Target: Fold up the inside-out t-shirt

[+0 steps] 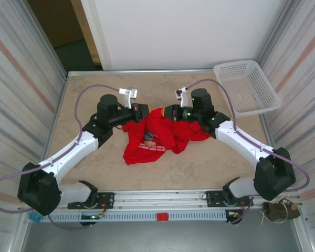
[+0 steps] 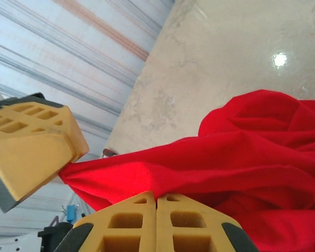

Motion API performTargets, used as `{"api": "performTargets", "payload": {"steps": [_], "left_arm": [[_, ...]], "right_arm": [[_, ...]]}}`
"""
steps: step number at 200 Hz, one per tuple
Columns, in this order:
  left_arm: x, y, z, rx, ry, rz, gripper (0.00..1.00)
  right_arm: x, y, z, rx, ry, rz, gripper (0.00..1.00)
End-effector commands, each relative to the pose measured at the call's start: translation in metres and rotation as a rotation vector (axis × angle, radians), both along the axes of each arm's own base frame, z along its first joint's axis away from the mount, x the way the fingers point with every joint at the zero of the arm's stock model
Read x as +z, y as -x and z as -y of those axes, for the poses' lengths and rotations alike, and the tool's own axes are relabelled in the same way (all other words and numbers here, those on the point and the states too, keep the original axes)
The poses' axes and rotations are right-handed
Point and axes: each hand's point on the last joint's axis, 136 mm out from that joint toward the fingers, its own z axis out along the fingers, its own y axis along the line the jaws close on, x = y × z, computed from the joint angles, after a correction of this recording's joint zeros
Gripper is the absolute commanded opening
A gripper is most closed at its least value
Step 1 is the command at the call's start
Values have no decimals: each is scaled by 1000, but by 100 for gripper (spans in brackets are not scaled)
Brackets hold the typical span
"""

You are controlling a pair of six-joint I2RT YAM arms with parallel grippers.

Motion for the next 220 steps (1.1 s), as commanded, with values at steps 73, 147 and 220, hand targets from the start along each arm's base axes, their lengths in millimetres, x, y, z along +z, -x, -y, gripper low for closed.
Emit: {"api": "performTargets", "payload": {"steps": [73,147,220], "left_arm": [[24,1,-6,15,-28,93,50],[1,13,-20,49,-91,60,77],[-11,12,51,-55,-243,152,82]], "right_arm": [[169,34,44,-22,-34,348,0],[116,18,63,-120,95,248,0],[111,17,59,-118,59,223,0]]}}
